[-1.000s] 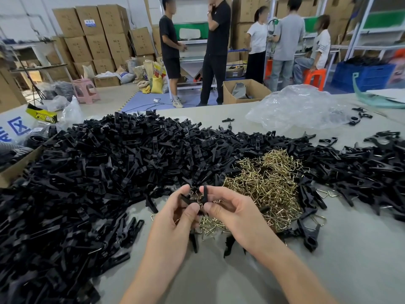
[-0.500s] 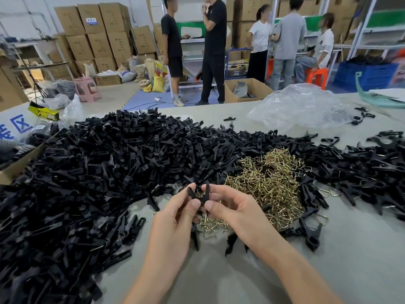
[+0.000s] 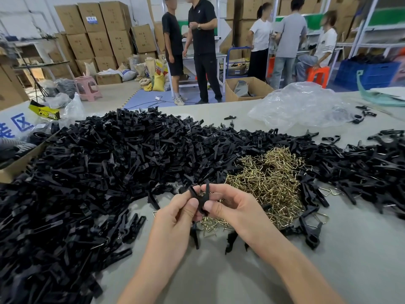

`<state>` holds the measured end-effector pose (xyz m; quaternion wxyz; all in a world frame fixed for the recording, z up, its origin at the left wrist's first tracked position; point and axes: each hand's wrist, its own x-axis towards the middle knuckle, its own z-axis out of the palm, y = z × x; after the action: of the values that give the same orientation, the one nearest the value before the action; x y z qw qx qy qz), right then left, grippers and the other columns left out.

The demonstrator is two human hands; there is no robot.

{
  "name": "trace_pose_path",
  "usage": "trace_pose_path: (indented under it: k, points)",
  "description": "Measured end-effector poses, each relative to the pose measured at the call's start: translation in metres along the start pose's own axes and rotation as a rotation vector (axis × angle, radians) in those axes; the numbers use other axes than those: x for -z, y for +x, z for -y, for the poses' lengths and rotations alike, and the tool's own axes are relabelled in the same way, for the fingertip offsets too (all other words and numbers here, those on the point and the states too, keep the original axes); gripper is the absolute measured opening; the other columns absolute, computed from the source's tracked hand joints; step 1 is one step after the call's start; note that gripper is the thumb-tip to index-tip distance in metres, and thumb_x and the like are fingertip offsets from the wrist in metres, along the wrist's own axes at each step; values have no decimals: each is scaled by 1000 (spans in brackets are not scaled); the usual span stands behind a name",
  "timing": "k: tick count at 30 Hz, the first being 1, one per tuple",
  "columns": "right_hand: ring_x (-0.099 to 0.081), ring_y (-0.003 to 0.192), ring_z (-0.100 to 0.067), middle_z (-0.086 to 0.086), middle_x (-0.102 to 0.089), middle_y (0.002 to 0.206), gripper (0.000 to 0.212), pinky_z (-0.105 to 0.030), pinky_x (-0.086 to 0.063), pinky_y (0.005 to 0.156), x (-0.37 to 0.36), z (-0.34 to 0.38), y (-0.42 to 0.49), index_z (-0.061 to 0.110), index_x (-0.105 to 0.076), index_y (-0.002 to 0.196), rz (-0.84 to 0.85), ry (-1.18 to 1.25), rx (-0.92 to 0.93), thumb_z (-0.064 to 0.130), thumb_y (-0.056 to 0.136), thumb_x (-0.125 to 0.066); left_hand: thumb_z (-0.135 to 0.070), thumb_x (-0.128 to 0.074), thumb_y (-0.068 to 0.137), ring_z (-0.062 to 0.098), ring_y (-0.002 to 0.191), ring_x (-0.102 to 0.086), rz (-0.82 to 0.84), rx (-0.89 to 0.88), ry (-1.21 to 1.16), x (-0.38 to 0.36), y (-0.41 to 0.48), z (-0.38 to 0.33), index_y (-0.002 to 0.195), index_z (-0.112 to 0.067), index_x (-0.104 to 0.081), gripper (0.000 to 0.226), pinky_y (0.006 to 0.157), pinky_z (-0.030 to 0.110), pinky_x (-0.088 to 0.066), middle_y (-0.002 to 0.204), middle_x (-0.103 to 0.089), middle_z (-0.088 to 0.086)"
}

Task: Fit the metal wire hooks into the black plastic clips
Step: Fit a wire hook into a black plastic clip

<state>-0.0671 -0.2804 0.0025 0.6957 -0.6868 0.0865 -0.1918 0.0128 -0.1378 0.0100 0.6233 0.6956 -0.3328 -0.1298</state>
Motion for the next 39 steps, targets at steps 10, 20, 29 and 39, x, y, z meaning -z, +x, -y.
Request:
trace_pose_path:
  k: [10, 20, 29, 39]
  points:
    - [-67, 109, -5, 11, -72, 113, 24, -25, -51, 98, 1, -5, -2, 33, -74, 115, -19, -231, 42, 25, 92, -73, -4, -57, 97, 20, 90, -75, -123, 124, -299, -6, 2, 4, 123, -20, -64, 31, 76, 20, -58, 90, -77, 7]
    - [-69, 94, 2, 20, -74, 102, 25, -10, -49, 81, 14, -7, 0, 37, -69, 118, -304, -319, 131, 36, 93, -70, -32, -55, 97, -6, 112, -50, 67, -170, 693, -13, -9, 20, 127, -33, -60, 30, 99, 13, -36, 117, -60, -27]
    - [-63, 103, 6, 21, -68, 111, 39, -6, -45, 85, 13, -12, 1, 52, -62, 113, -382, -381, 155, 18, 96, -69, -27, -70, 92, 21, 98, -63, 46, -225, 1046, -6, -2, 25, 102, -27, -74, 11, 89, 38, -48, 98, -67, -11]
    - [-62, 106, 6, 24, -65, 114, 37, -6, -45, 87, 10, -17, 2, 39, -65, 125, -362, -419, 169, 17, 96, -68, -20, -80, 82, 12, 96, -64, 40, -308, 968, -11, -2, 32, 93, -31, -71, 18, 85, 24, -29, 102, -69, -19]
